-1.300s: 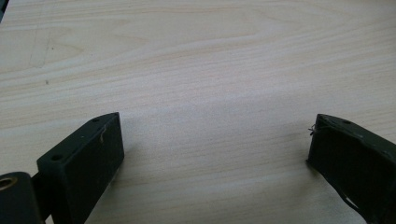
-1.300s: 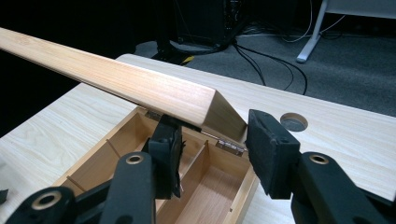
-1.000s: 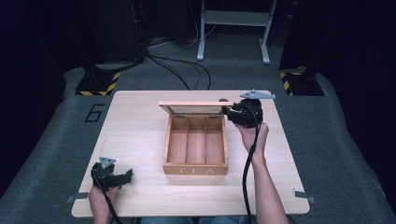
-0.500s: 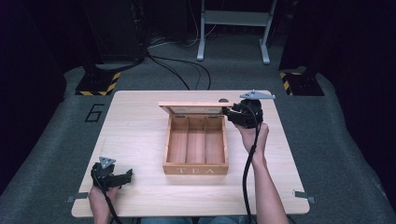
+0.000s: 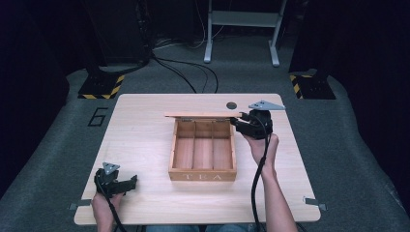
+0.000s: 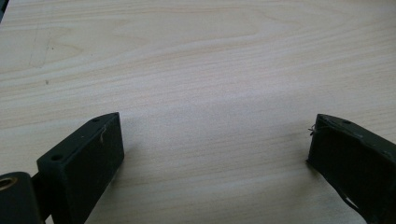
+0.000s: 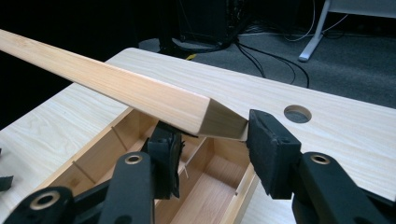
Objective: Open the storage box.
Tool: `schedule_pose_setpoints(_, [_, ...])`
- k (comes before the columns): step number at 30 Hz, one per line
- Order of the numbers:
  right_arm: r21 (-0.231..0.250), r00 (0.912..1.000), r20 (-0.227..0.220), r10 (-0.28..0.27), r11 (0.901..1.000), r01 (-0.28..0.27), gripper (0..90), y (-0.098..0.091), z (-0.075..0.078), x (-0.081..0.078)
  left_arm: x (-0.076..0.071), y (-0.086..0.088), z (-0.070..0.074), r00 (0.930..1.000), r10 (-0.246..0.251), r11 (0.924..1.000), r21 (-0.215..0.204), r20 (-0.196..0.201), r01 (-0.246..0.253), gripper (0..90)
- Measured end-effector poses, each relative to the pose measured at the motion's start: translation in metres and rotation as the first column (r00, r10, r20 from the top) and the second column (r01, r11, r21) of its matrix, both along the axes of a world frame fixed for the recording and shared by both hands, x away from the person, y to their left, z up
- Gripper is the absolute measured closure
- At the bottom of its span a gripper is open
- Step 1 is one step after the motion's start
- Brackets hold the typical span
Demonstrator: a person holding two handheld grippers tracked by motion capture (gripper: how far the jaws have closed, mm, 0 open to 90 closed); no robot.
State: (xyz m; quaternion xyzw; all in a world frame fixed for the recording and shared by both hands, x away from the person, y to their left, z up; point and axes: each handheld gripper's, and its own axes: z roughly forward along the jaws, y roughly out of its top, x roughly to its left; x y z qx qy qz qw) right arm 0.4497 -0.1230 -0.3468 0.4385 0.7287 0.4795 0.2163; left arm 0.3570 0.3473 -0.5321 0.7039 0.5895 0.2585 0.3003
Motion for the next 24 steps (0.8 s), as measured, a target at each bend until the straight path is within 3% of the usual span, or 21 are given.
schedule_pose_setpoints(16, [0.008,0.9998,-0.014,0.013,0.9999,-0.013,54.1,-0.003,-0.023,-0.022,0.000,0.000,0.000,1.0000,0.002,1.0000,-0.002,-0.002,-0.002,3.3])
schedule_pose_setpoints(24, [0.009,0.9993,-0.033,0.018,0.9998,-0.018,53.7,-0.003,-0.044,-0.039,0.000,-0.001,0.000,1.0000,0.008,0.9999,-0.008,0.004,-0.008,3.3])
